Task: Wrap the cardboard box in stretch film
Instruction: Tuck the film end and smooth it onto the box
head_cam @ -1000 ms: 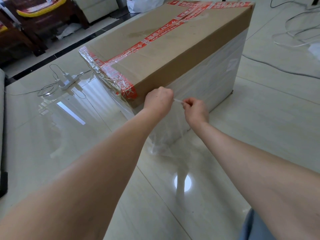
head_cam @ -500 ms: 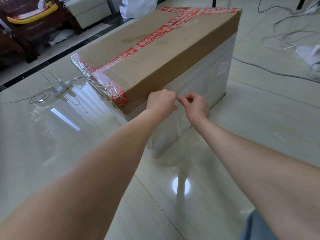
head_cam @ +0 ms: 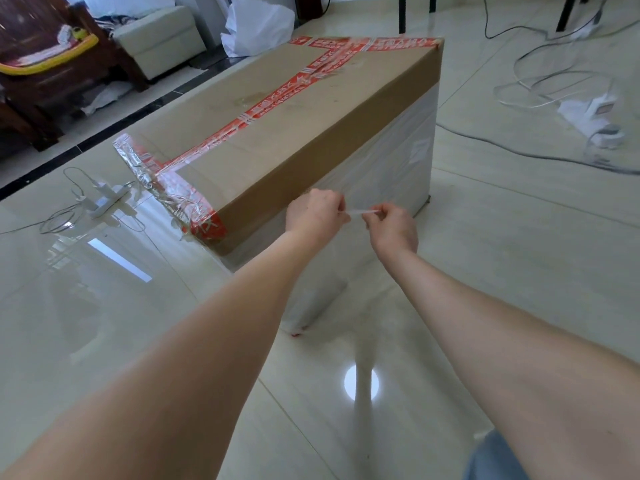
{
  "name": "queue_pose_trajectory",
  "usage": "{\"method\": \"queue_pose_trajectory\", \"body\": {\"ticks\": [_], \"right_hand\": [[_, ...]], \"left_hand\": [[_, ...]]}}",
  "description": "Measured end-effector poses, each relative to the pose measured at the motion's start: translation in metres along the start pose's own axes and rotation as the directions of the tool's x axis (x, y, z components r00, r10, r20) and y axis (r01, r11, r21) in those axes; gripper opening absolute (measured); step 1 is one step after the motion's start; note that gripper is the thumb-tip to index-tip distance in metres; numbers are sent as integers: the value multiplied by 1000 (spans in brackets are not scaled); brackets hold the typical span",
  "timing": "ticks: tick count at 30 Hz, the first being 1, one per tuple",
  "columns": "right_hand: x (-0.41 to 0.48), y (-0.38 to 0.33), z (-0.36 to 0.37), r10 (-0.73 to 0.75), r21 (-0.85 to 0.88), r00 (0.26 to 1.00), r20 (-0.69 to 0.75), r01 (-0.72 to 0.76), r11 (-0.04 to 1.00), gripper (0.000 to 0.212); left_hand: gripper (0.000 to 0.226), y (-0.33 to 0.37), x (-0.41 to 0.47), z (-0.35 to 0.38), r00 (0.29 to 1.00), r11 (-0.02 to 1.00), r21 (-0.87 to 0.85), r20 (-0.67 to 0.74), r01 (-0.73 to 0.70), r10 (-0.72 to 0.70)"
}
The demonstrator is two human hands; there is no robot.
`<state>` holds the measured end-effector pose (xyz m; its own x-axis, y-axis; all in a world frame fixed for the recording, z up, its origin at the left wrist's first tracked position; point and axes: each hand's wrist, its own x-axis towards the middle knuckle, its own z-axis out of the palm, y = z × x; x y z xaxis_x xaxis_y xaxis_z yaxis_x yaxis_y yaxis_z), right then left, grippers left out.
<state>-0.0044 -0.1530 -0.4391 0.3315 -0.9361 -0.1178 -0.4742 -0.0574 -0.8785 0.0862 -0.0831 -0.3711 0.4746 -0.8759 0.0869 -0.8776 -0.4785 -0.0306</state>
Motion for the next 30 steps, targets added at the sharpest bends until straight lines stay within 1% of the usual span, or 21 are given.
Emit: {"method": "queue_pose_trajectory", "body": {"ticks": [3,5,7,11,14,16,18,22,26,28,30], "right_hand": [[2,-1,-3,17,49,1000,2,-17,999,22],[5,0,-5,28,76,1000,-10,-27,997,14],[8,1,-8,41,84,999,-25,-39,996,18],[14,5,-14,93,134,995,-22,-90,987,19],[16,7,-19,92,131,996,-4,-91,987,20],[16,6,-22,98,131,995,7,-98,986,18],[14,5,-25,103,137,995,16,-104,985,18],[15,0,-31,91,154,995,42,-97,983,19],[14,-2,-30,114,179,992,52,-121,976,18],[13,-1,-28,126,179,991,49,-133,975,19],[12,-1,-28,133,179,990,41,-138,974,20]], "left_hand": [[18,8,6,-6,1000,999,-33,-25,-14,13],[20,12,12,-11,999,1000,-12,-54,-8,7],[22,14,16,-13,999,1000,-19,-50,7,-8],[18,17,22,-12,996,991,-131,88,1,11],[18,26,27,-16,987,990,-143,157,8,14],[9,33,29,-21,989,994,-104,148,15,0],[7,39,31,-29,992,994,-97,124,44,-32],[4,44,32,-39,989,984,-163,136,75,-53],[7,43,30,-39,990,962,-248,108,113,-88],[8,40,30,-39,992,936,-334,91,114,-89],[10,39,32,-40,994,928,-358,75,105,-84]]}}
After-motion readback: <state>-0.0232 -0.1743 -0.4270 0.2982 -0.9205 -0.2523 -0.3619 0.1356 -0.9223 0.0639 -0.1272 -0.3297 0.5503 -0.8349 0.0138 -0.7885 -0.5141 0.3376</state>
